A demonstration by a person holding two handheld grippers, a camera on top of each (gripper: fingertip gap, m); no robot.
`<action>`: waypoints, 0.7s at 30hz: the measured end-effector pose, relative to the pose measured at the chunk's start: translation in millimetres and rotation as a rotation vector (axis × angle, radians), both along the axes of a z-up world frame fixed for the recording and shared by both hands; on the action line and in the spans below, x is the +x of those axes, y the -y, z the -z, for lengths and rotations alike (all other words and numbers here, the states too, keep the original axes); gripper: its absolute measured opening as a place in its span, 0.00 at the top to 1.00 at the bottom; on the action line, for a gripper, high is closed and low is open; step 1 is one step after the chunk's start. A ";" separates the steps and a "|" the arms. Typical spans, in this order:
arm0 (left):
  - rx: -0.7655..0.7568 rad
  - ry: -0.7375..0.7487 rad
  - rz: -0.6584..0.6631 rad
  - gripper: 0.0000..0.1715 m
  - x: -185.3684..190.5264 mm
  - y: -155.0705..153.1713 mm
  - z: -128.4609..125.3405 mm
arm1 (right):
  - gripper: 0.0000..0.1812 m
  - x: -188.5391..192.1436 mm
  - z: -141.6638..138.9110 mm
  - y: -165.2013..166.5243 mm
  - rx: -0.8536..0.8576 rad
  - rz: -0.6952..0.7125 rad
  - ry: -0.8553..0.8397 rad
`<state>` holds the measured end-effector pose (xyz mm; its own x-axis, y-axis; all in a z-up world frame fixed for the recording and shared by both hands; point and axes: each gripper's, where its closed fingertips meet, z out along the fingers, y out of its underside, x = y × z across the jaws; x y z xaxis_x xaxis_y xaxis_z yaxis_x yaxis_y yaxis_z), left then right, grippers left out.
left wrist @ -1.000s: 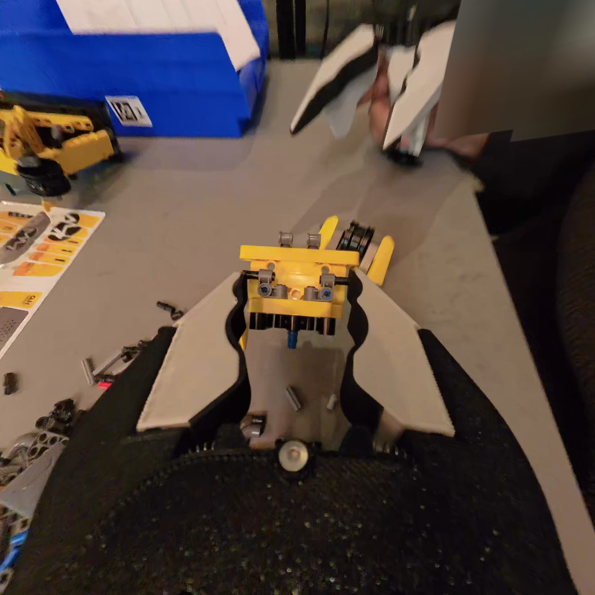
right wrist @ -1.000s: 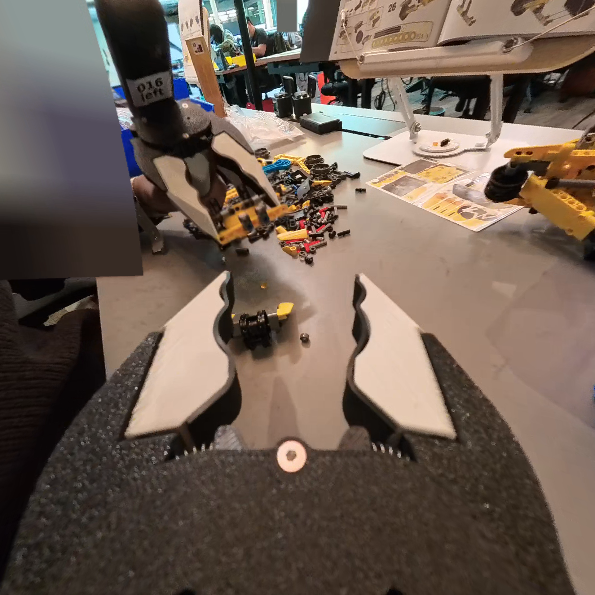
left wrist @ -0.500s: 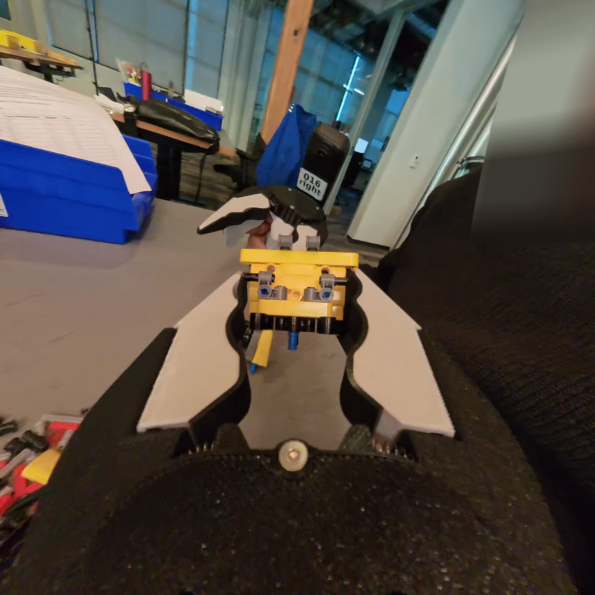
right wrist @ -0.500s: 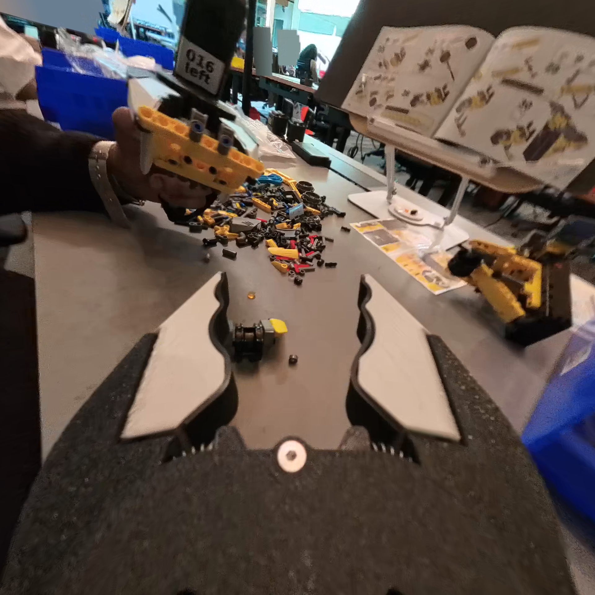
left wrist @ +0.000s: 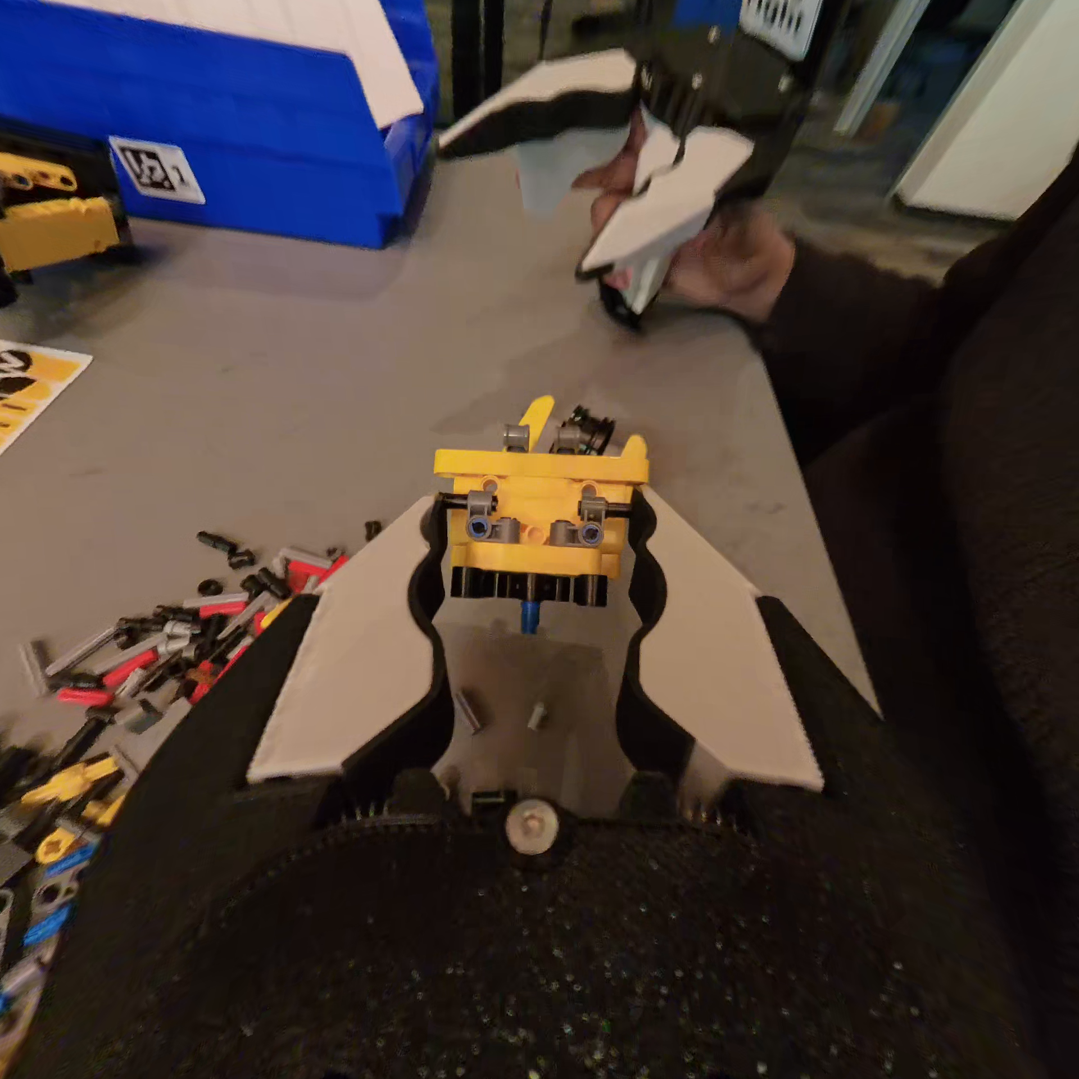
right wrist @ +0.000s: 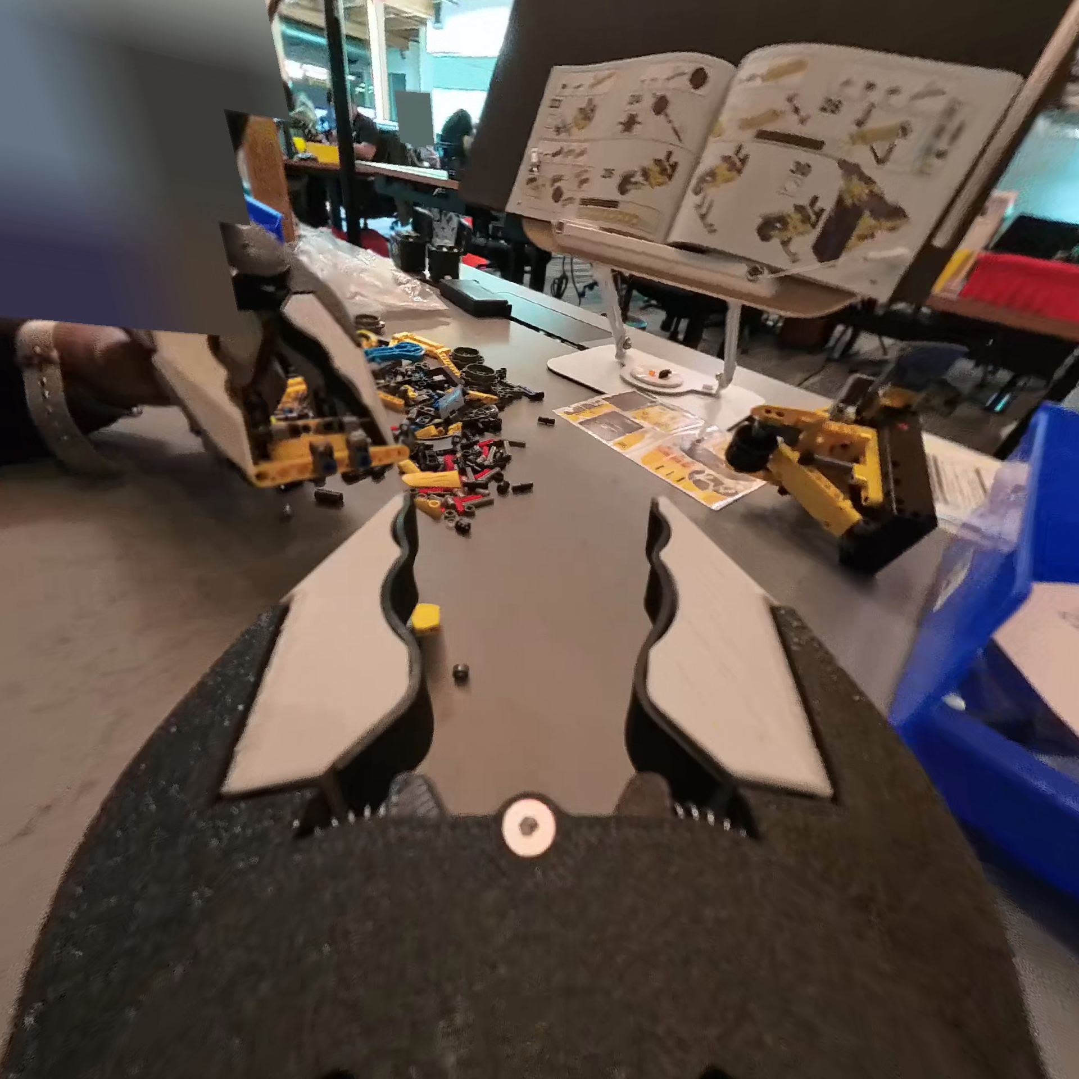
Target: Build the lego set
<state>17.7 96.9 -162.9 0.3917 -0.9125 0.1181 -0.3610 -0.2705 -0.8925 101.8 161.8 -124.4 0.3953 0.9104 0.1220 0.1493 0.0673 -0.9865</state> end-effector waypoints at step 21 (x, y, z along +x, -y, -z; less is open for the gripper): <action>-0.059 -0.486 -0.118 0.65 34.3 -128.6 41.2 | 0.49 27.3 82.8 -83.6 -0.276 0.265 0.472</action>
